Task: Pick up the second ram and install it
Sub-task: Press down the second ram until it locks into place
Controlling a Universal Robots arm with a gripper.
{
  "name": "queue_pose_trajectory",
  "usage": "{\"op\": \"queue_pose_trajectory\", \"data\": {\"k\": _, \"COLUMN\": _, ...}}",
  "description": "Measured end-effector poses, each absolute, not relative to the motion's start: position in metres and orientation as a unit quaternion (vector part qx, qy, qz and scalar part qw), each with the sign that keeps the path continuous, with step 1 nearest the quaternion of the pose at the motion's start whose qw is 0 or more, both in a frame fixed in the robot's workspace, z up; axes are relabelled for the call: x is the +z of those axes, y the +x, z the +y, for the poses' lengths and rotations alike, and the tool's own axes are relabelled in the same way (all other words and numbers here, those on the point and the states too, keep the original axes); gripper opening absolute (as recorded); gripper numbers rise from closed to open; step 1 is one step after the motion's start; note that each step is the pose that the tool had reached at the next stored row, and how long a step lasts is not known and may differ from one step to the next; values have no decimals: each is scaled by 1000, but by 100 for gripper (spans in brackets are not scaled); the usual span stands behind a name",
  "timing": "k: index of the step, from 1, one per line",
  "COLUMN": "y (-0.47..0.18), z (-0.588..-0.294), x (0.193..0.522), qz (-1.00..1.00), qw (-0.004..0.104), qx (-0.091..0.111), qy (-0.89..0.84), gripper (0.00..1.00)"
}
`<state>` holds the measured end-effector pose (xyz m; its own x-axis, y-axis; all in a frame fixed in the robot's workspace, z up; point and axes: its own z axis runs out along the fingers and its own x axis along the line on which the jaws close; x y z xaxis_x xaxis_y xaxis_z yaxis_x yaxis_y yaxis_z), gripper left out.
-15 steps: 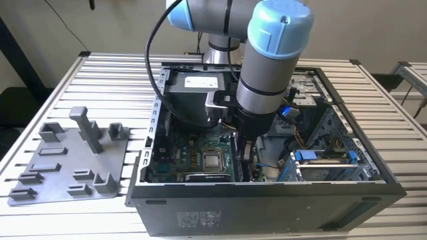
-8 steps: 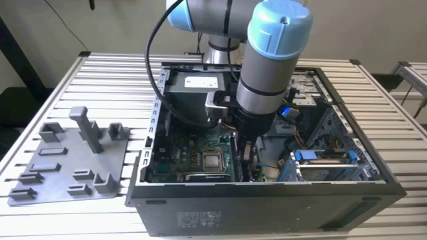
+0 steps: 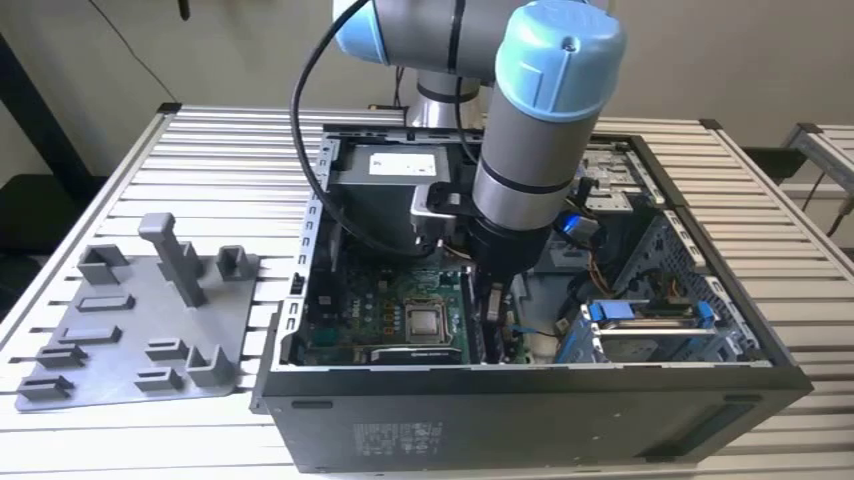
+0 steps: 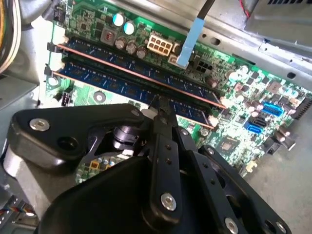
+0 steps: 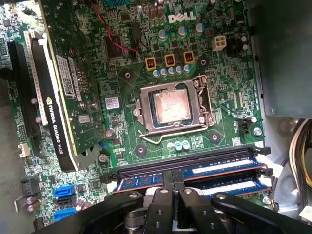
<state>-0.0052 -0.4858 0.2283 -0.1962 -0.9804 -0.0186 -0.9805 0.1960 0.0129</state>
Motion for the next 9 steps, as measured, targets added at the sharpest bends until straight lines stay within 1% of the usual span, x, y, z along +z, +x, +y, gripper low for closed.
{"op": "queue_pose_trajectory", "data": {"k": 9, "y": -5, "z": -486, "x": 261, "qz": 773, "qw": 3, "qx": 10, "qy": -634, "gripper": 11}}
